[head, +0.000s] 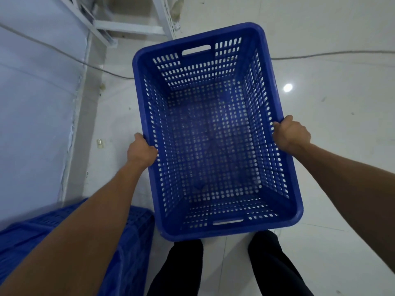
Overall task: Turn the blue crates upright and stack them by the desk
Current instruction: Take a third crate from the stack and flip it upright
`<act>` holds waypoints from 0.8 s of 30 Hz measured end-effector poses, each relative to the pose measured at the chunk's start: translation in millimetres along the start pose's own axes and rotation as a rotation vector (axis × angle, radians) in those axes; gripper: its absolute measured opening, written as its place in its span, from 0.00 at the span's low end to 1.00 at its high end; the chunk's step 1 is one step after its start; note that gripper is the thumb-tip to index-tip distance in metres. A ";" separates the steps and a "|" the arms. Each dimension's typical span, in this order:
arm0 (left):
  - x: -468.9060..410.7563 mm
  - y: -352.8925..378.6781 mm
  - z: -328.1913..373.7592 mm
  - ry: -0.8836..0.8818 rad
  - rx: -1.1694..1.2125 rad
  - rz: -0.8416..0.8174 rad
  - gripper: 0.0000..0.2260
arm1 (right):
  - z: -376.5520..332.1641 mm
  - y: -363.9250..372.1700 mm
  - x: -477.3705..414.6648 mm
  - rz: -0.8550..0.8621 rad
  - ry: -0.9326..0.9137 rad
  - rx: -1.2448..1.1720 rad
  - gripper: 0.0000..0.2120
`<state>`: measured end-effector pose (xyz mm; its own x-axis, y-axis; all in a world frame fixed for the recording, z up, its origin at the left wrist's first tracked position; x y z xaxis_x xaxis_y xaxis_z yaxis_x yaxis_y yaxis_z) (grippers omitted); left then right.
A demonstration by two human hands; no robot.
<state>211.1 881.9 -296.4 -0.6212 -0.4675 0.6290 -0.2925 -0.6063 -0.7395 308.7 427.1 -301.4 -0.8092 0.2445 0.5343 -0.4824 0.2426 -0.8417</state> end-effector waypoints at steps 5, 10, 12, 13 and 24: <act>43.1 -17.4 24.2 0.018 -0.001 -0.016 0.14 | 29.9 -44.4 27.9 -0.008 -0.009 -0.020 0.20; 124.1 -56.9 57.9 0.036 0.035 0.004 0.12 | 55.5 -125.6 79.4 -0.022 -0.049 -0.062 0.19; 164.0 -77.6 74.4 0.040 0.038 0.013 0.14 | 66.7 -165.2 107.9 -0.025 -0.057 -0.050 0.20; 187.6 -88.2 81.2 0.029 0.048 0.016 0.15 | 72.0 -186.6 125.2 -0.026 -0.066 -0.051 0.20; 379.6 -202.1 119.0 0.009 0.285 0.175 0.08 | 111.7 -363.7 261.3 0.192 -0.161 -0.207 0.21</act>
<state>120.9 750.4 120.4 -0.6508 -0.5752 0.4956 0.0331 -0.6736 -0.7384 235.3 297.8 135.6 -0.9292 0.1570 0.3346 -0.2509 0.3967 -0.8830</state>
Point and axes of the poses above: each hand's wrist, its own x-axis away from the middle knuckle, its own y-axis out of the palm, z = x × y, the point moved 10 cm from there along -x, towards the middle knuckle
